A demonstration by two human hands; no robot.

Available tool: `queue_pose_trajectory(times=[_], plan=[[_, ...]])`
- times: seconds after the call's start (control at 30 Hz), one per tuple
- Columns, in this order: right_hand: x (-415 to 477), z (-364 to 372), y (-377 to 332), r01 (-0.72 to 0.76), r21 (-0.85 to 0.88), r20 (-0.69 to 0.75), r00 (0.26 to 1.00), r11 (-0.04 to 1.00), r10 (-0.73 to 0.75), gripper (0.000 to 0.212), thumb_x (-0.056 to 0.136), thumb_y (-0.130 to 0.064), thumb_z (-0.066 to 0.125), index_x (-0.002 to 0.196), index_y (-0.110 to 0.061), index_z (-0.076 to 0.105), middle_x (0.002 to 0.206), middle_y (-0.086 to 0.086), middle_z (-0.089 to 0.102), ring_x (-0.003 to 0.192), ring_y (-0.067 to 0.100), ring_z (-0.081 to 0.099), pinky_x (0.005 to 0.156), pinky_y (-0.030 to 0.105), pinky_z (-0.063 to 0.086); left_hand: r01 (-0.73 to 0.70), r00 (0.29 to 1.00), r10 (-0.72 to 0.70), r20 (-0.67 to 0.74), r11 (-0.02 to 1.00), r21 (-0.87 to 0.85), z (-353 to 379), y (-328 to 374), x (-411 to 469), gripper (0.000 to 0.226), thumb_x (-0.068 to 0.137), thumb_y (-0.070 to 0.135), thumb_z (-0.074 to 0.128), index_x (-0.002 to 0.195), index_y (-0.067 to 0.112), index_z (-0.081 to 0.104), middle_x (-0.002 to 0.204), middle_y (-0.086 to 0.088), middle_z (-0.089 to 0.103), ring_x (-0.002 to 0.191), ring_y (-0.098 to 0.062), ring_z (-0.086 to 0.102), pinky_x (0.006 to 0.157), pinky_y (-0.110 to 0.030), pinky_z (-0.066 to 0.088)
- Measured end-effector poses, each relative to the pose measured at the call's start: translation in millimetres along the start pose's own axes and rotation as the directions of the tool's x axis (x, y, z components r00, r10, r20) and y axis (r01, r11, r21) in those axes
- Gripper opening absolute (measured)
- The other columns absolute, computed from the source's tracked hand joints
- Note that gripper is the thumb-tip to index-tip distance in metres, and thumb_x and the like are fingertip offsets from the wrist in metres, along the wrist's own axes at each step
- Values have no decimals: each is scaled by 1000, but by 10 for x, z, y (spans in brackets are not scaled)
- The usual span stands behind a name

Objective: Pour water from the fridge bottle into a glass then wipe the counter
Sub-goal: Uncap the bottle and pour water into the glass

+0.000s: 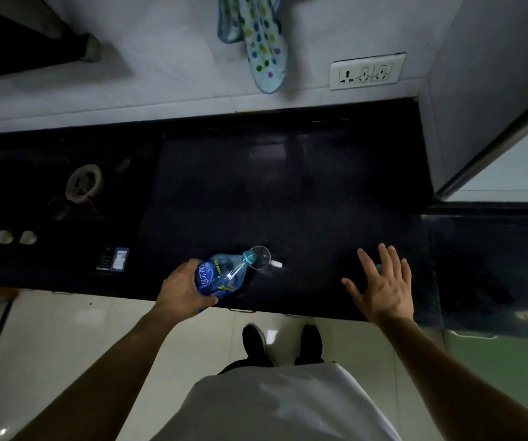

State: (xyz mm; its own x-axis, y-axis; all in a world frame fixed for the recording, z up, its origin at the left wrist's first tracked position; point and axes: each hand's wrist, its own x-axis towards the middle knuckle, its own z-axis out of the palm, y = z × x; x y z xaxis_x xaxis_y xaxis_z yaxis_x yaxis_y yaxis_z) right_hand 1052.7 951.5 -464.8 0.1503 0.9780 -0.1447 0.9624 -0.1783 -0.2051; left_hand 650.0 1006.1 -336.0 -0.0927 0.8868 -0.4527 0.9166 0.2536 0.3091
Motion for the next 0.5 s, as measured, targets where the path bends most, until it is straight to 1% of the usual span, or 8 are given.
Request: queue_pose_trajectory(times=[0.17, 0.3, 0.5], plan=[[7, 26, 15, -5, -7, 6, 1000, 1000, 5, 82, 86, -82, 19, 152, -34, 23, 162, 15, 17, 152, 29, 3, 122, 50, 7, 9, 1000, -9, 0, 999, 39, 6, -17, -11, 80, 55, 32, 97, 124, 17, 58, 118, -5, 65, 108, -26, 64, 96, -41, 54], [17, 49, 22, -8, -8, 12, 1000, 1000, 8, 83, 85, -83, 17, 152, -35, 23, 162, 14, 16, 152, 29, 2, 122, 50, 6, 17, 1000, -17, 8, 999, 52, 9, -24, -24, 80, 54, 31, 96, 123, 17, 58, 118, -4, 65, 109, -25, 64, 96, -42, 54], [9, 39, 13, -7, -4, 2, 1000, 1000, 7, 82, 85, -83, 18, 152, -35, 23, 162, 15, 17, 152, 29, 3, 122, 50, 7, 34, 999, -35, 12, 997, 69, -6, -51, -57, 79, 54, 33, 96, 122, 19, 57, 118, -2, 65, 108, -24, 64, 96, -41, 54]])
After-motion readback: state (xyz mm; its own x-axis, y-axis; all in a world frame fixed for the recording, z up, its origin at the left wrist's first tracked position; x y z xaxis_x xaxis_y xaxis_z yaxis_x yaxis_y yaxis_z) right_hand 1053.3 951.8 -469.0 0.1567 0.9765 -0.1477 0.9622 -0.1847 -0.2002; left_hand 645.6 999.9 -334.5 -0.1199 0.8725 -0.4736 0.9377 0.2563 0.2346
